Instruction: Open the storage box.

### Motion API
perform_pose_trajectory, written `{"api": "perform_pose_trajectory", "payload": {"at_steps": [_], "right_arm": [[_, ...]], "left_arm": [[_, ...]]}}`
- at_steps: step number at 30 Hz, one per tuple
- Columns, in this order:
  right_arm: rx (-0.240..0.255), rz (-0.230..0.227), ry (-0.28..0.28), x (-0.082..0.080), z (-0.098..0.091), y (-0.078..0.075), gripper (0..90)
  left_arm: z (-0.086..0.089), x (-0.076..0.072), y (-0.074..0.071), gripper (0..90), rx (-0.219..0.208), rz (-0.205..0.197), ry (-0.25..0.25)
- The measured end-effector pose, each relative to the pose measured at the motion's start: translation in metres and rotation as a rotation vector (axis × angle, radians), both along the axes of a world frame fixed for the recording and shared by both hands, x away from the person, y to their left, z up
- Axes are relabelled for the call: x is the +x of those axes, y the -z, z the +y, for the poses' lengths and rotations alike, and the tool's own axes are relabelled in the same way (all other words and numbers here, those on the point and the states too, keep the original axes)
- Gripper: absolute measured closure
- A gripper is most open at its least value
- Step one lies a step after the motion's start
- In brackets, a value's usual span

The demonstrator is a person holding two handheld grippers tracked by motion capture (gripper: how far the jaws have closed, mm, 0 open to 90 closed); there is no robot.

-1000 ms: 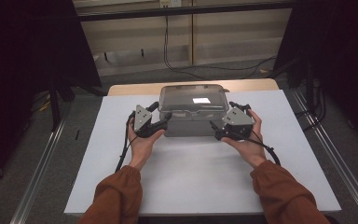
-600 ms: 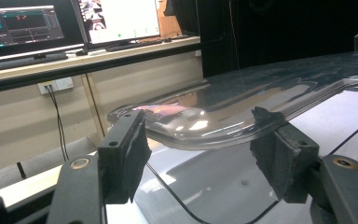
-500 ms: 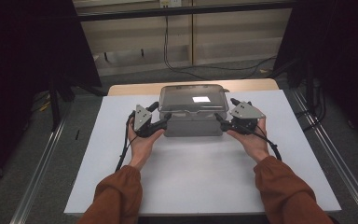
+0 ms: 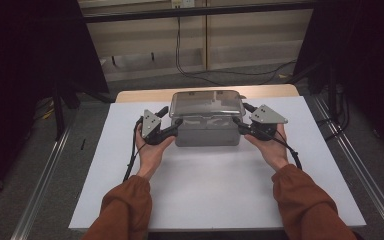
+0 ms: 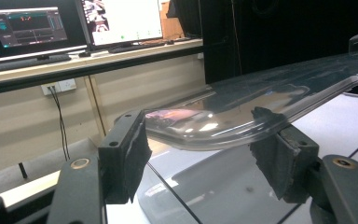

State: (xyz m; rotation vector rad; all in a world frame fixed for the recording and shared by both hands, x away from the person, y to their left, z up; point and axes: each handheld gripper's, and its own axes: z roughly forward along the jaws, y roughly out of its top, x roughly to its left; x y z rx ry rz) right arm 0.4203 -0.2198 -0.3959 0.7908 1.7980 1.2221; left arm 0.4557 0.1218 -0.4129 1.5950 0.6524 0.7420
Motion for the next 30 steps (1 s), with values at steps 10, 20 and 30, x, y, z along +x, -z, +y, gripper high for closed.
{"api": "perform_pose_trajectory", "payload": {"at_steps": [10, 20, 30], "right_arm": [[0.025, -0.006, 0.0, 0.002, -0.002, -0.002, 45.5], [0.064, -0.028, -0.002, 0.006, -0.003, -0.006, 47.4], [0.088, -0.041, -0.003, 0.01, -0.005, -0.008, 50.2]], "left_arm": [[-0.006, 0.007, -0.004, 35.9, -0.014, 0.004, 0.005], [-0.005, 0.014, -0.015, 38.4, 0.001, -0.009, 0.008], [-0.007, 0.021, -0.015, 37.5, -0.008, -0.009, -0.002]]}}
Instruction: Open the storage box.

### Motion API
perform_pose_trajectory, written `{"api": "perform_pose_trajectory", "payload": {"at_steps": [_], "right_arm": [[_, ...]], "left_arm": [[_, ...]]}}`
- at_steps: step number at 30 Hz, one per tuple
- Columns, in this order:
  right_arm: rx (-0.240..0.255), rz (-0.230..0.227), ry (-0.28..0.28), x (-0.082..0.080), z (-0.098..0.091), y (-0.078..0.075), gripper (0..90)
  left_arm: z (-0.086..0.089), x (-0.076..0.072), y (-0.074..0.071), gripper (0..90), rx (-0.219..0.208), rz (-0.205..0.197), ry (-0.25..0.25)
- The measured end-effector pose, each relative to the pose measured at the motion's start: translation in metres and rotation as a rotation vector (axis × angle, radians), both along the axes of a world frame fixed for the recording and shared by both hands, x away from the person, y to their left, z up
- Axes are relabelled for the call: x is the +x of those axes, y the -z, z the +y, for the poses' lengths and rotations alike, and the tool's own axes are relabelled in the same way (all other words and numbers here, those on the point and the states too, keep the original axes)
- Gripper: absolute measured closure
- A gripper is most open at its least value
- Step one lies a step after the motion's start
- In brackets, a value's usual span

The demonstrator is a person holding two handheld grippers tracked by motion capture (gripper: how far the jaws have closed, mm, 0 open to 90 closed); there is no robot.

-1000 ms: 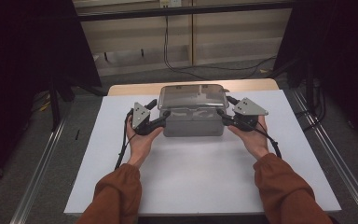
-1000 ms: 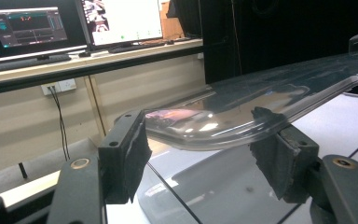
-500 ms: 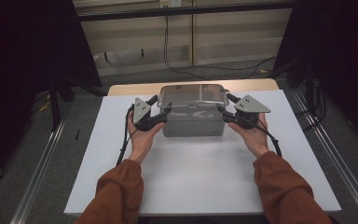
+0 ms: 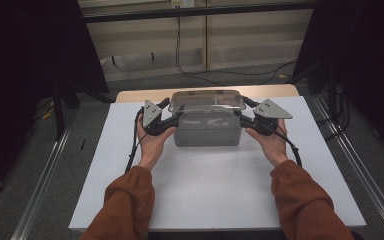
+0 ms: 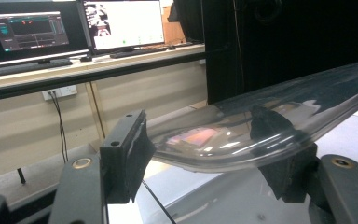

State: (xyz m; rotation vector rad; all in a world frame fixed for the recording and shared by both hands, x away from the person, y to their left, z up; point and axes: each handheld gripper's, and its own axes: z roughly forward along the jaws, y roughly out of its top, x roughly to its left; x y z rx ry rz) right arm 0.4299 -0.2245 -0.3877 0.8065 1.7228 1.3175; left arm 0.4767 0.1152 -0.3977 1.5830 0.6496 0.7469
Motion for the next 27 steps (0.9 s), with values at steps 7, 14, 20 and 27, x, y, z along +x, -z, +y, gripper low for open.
{"api": "perform_pose_trajectory", "payload": {"at_steps": [7, 14, 20, 27], "right_arm": [[0.017, -0.007, -0.005, 0.004, 0.002, -0.007, 52.1], [0.026, -0.008, -0.007, 0.008, 0.002, -0.009, 52.8], [0.021, -0.012, -0.012, 0.013, 0.003, -0.018, 53.4], [0.033, -0.01, -0.015, 0.016, 0.003, -0.019, 53.3]], "left_arm": [[0.001, 0.005, -0.003, 41.8, -0.025, 0.004, 0.005], [0.002, 0.012, -0.003, 43.8, -0.025, 0.02, -0.001], [0.001, 0.016, -0.005, 43.8, -0.021, 0.021, -0.012], [-0.001, 0.021, -0.007, 46.2, -0.008, 0.015, -0.021]]}}
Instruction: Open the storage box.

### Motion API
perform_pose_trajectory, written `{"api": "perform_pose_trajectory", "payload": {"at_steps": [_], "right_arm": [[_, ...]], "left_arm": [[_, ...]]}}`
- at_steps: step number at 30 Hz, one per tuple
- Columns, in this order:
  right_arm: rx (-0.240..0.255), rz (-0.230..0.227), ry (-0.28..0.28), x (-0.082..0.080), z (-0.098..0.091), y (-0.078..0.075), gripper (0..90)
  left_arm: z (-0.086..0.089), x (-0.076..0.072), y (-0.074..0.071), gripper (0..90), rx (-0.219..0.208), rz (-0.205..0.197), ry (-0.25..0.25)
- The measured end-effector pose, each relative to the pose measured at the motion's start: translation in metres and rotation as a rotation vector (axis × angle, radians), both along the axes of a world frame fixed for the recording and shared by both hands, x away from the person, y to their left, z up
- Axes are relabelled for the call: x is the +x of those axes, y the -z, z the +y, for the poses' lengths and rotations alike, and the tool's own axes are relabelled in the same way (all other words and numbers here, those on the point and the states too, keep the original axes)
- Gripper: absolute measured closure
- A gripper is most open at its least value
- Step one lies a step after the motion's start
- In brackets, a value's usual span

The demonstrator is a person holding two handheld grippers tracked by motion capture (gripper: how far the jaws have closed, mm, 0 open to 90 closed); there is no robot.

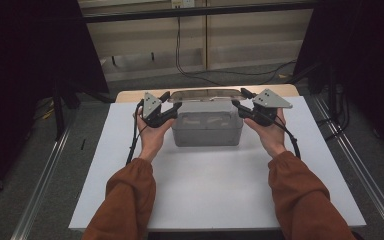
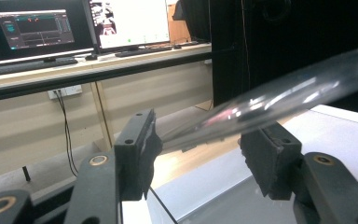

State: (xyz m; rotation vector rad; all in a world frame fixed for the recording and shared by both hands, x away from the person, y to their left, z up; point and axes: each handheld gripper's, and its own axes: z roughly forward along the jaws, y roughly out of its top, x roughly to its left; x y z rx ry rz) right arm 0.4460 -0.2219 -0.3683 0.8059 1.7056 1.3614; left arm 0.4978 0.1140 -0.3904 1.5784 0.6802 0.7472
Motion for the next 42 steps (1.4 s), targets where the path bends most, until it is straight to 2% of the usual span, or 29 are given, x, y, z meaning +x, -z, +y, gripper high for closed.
{"api": "perform_pose_trajectory", "payload": {"at_steps": [2, 8, 14, 16, 21, 22, 35, 38, 40, 42], "right_arm": [[0.0, -0.003, -0.001, 0.001, 0.0, -0.002, 53.4], [0.013, -0.003, -0.005, 0.005, -0.001, -0.004, 53.6], [0.025, -0.007, -0.014, 0.009, -0.002, -0.007, 53.9], [0.031, -0.012, -0.015, 0.012, -0.003, -0.008, 53.8], [0.038, -0.012, -0.015, 0.015, -0.004, -0.009, 54.1], [0.043, -0.01, -0.017, 0.015, -0.004, -0.009, 54.4], [0.064, 0.011, 0.007, 0.028, -0.01, -0.001, 54.4], [0.068, 0.017, 0.017, 0.032, -0.014, 0.002, 53.7], [0.068, 0.022, 0.02, 0.034, -0.015, 0.003, 53.5], [0.073, 0.029, 0.022, 0.035, -0.017, 0.004, 53.0]], "left_arm": [[0.0, 0.002, 0.0, 47.3, -0.011, 0.005, 0.0], [0.002, 0.006, -0.005, 52.4, 0.01, 0.0, 0.003], [0.001, 0.012, -0.009, 52.8, 0.018, -0.006, -0.004], [0.0, 0.014, -0.009, 52.9, 0.006, -0.002, 0.003], [-0.003, 0.015, -0.012, 55.9, 0.034, 0.003, 0.001], [-0.003, 0.015, -0.013, 56.2, 0.027, 0.003, 0.0], [-0.001, 0.021, -0.013, 57.6, 0.003, 0.006, 0.006], [0.0, 0.021, -0.013, 58.3, 0.014, 0.008, 0.004], [-0.001, 0.022, -0.013, 58.5, 0.002, 0.007, 0.002], [0.0, 0.023, -0.013, 58.6, 0.015, 0.007, 0.003]]}}
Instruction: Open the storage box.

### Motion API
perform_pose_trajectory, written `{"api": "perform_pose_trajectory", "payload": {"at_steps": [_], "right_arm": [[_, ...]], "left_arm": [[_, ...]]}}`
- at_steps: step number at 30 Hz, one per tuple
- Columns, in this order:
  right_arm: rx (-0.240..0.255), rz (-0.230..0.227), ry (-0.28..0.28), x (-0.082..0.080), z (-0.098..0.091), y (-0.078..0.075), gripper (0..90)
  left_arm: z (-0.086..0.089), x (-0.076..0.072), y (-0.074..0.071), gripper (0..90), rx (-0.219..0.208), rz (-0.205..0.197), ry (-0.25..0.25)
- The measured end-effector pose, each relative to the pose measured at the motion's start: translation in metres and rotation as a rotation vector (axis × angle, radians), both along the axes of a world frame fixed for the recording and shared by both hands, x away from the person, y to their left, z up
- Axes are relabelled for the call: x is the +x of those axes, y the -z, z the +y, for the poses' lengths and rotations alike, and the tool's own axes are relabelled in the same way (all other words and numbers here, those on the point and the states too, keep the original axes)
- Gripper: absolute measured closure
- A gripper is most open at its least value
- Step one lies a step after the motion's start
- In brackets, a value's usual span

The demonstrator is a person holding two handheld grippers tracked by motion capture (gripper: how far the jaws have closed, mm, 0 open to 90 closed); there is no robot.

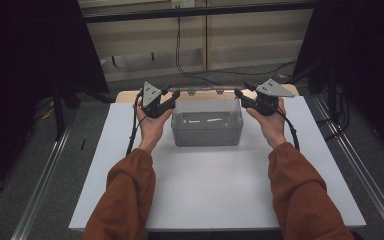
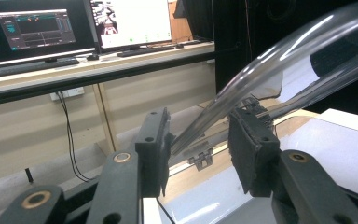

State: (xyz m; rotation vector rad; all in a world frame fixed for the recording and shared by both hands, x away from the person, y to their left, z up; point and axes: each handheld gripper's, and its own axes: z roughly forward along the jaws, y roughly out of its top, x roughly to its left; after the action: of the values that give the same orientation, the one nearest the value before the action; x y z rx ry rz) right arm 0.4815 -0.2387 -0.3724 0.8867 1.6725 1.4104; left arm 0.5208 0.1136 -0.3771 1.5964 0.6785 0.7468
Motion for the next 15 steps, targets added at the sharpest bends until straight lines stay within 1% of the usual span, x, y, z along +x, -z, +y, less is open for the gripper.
{"api": "perform_pose_trajectory", "payload": {"at_steps": [2, 3, 5, 10, 11, 12, 15], "right_arm": [[-0.005, 0.011, -0.002, 0.002, -0.001, 0.0, 52.3], [0.004, 0.018, -0.003, 0.004, -0.001, -0.001, 52.3], [0.019, 0.029, -0.012, 0.006, -0.001, -0.001, 52.7], [0.012, 0.038, -0.01, 0.01, 0.001, -0.001, 53.1], [0.014, 0.038, -0.009, 0.012, 0.001, 0.0, 53.0], [0.015, 0.039, -0.01, 0.012, 0.001, 0.0, 53.1], [0.019, 0.047, -0.009, 0.015, 0.001, 0.002, 53.5]], "left_arm": [[-0.001, 0.001, 0.0, 58.7, 0.004, 0.002, -0.003], [0.0, 0.001, 0.0, 58.9, 0.01, 0.003, -0.005], [-0.002, 0.003, 0.0, 59.1, -0.011, 0.007, -0.008], [-0.001, 0.005, 0.0, 59.4, 0.0, 0.008, -0.005], [0.0, 0.006, 0.0, 59.4, 0.0, 0.01, -0.005], [-0.001, 0.007, 0.0, 59.4, -0.012, 0.012, -0.008], [0.0, 0.009, 0.001, 59.5, -0.004, 0.018, -0.013]]}}
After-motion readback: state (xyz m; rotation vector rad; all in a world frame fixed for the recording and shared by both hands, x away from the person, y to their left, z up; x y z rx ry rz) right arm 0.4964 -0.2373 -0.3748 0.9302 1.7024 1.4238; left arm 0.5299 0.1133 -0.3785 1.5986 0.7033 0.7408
